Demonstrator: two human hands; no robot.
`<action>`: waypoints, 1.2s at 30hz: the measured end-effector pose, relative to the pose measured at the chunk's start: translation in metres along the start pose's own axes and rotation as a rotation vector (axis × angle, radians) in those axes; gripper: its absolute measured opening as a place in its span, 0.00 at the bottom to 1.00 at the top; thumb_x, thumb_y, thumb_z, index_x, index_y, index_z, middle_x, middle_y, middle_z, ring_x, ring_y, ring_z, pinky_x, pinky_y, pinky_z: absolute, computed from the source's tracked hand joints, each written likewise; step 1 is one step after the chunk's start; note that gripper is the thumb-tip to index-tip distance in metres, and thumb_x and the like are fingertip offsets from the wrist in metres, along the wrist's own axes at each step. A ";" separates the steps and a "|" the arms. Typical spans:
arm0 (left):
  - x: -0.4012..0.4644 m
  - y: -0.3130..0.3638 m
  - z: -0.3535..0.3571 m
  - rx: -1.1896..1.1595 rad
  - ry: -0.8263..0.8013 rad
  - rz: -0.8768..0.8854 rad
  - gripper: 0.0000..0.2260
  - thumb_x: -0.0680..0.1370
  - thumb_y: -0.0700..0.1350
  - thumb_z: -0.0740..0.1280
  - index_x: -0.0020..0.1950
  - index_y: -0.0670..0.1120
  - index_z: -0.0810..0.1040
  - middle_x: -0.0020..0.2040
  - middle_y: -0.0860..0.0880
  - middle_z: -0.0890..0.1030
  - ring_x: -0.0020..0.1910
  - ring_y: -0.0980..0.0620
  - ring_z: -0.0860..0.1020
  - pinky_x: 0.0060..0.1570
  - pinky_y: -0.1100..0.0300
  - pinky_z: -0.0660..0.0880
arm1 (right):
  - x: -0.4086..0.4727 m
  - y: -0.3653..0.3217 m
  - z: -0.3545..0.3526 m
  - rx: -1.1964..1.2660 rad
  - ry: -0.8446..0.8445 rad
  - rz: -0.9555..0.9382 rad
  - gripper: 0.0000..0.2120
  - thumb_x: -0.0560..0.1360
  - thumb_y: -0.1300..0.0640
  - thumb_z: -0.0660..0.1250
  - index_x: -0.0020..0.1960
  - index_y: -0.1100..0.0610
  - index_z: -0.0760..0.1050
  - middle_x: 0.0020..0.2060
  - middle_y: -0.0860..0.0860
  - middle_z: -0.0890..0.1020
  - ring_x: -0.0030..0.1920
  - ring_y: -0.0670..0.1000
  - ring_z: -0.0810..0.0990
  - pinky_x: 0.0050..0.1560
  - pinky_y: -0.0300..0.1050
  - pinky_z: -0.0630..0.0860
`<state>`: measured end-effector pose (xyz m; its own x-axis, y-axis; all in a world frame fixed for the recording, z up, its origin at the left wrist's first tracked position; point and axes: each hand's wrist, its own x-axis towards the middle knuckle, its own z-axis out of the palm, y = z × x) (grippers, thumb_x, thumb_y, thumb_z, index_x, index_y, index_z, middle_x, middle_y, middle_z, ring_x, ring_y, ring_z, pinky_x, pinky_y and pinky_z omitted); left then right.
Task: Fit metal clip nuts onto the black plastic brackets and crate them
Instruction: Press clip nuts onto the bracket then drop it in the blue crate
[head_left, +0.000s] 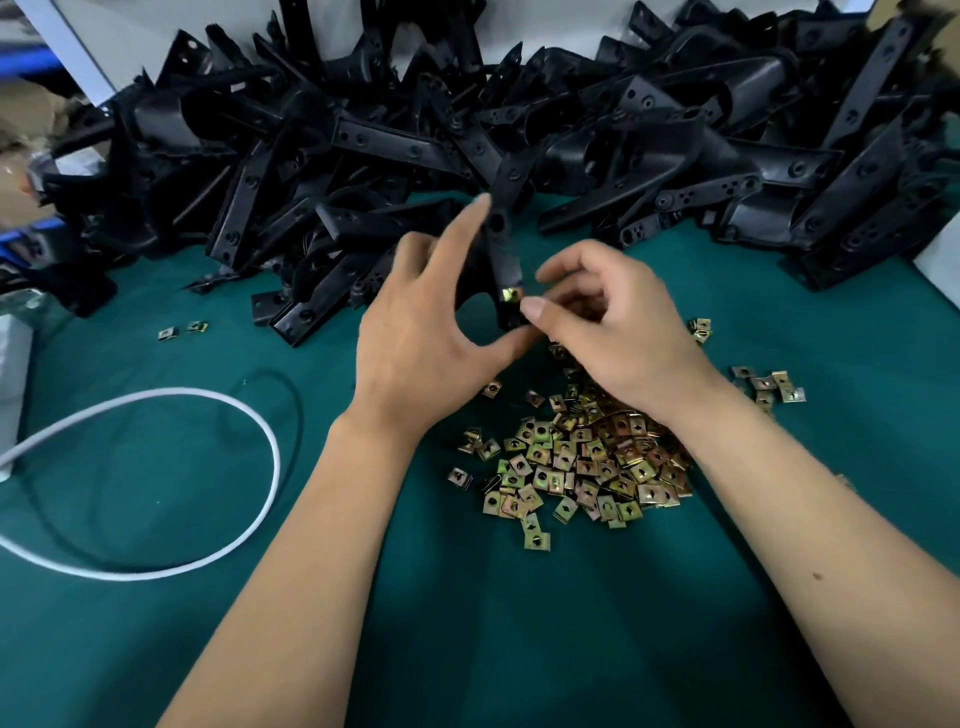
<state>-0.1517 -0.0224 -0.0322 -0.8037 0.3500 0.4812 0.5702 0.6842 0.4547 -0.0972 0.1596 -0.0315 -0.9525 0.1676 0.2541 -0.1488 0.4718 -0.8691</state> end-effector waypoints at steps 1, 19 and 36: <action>0.000 -0.003 -0.001 -0.003 0.018 -0.044 0.44 0.70 0.68 0.72 0.82 0.62 0.56 0.61 0.53 0.72 0.55 0.53 0.76 0.49 0.54 0.78 | -0.001 -0.001 -0.001 -0.066 -0.046 -0.046 0.11 0.78 0.56 0.73 0.59 0.54 0.78 0.46 0.45 0.85 0.47 0.41 0.82 0.48 0.32 0.75; 0.002 -0.016 0.000 -0.076 0.112 -0.206 0.45 0.71 0.69 0.72 0.82 0.62 0.55 0.60 0.57 0.69 0.51 0.68 0.64 0.45 0.72 0.63 | -0.005 -0.014 -0.003 -0.653 -0.482 -0.161 0.08 0.73 0.42 0.76 0.44 0.45 0.81 0.46 0.41 0.73 0.55 0.48 0.64 0.60 0.51 0.62; 0.000 -0.015 0.001 -0.176 -0.301 0.043 0.45 0.66 0.70 0.72 0.80 0.59 0.65 0.63 0.55 0.78 0.64 0.56 0.76 0.65 0.50 0.75 | 0.005 0.011 0.003 0.317 0.132 0.140 0.05 0.79 0.65 0.70 0.51 0.57 0.83 0.38 0.52 0.87 0.37 0.47 0.84 0.39 0.37 0.77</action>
<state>-0.1607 -0.0316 -0.0399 -0.7774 0.5670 0.2723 0.6042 0.5528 0.5739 -0.1045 0.1629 -0.0414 -0.9300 0.3318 0.1579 -0.1139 0.1483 -0.9824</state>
